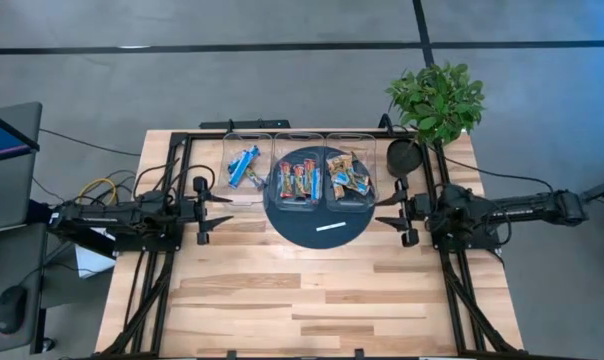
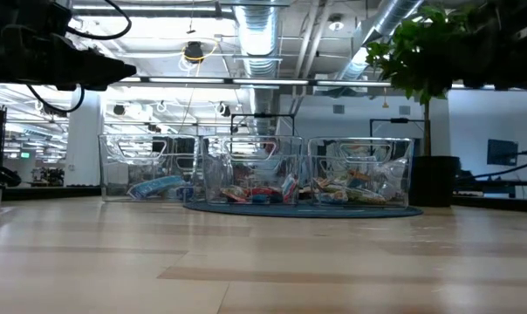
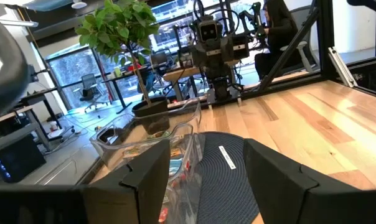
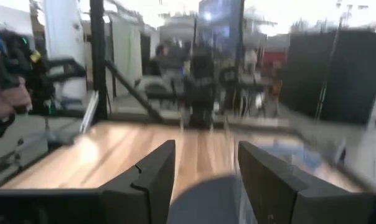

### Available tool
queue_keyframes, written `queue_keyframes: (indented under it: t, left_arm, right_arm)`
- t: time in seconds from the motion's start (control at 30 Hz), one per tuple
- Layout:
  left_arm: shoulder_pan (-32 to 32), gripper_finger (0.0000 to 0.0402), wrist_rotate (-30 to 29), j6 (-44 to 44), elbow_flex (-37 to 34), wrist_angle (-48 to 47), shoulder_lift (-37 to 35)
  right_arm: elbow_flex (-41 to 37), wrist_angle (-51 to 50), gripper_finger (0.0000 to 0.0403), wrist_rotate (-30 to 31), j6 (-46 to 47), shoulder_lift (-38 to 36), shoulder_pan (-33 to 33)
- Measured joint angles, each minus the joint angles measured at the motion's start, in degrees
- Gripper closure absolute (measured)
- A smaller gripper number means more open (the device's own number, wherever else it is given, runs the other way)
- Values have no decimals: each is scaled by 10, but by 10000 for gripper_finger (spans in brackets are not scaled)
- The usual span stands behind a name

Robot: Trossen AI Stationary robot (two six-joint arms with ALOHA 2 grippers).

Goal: Pick and place Granola Bars by type
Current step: Return to Home Position

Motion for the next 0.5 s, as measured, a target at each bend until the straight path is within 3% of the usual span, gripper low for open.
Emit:
queue_keyframes:
  t: [0.17,0.4,0.5]
  left_arm:
    - [0,203,0,1,0,0,0]
    - [0,203,0,0,0,-3,0]
    - [0,203,-1,-5,0,-5,0]
  right_arm:
    - [0,-96,234,45,37,-34,10]
    - [0,-106,232,162,32,-61,49]
    - [0,-134,234,177,38,-82,54]
